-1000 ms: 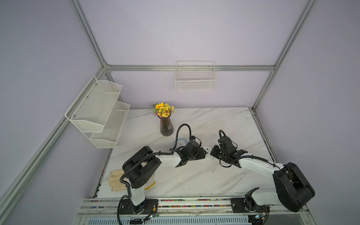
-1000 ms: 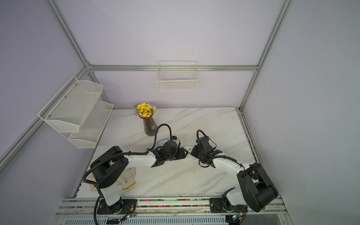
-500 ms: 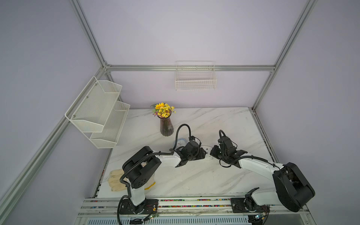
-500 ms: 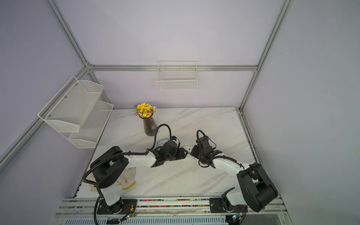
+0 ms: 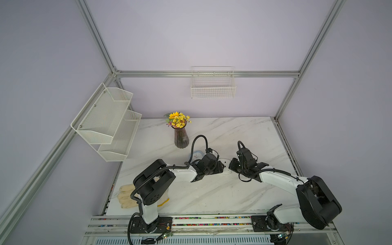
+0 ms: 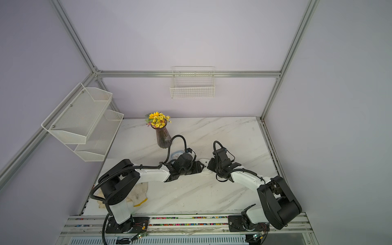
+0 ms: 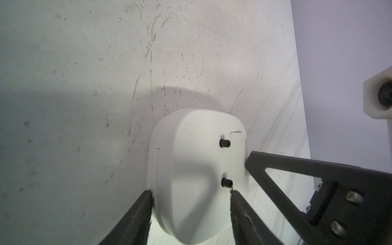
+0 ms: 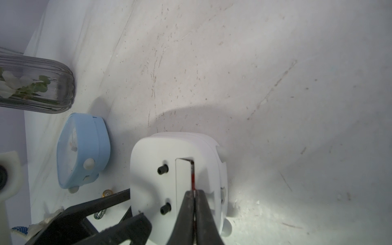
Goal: Insert the battery into the alarm
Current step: Install the cover on the alarm.
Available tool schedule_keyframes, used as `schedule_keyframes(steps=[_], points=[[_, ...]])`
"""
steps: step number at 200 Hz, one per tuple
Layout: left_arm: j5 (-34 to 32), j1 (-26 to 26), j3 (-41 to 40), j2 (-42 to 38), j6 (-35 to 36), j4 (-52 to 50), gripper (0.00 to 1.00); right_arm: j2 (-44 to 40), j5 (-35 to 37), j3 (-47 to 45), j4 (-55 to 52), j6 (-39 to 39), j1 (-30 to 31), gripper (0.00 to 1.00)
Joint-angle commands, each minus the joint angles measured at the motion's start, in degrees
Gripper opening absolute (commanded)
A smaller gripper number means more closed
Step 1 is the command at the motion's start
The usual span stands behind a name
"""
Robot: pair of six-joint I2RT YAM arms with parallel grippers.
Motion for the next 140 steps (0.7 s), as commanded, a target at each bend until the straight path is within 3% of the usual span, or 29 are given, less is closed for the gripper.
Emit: schedule_keyframes(steps=[1,41,140], points=[[0.8,-0.6,-0.1,-0.9,-0.2,3.3,0.59,-0.3,2.6,1.1,-5.7,-0.5,0.6,0.14],[0.4,-0.6,-0.4,-1.2,-0.2,3.0,0.59,-0.9,4.1,3.1,-7.4,-1.8,0.6,0.3],[0.4,-0.6,-0.6,-1.1,-0.3,2.9,0.6,1.3,4.8,2.1,-5.9,-2.7,0.5,0.31]])
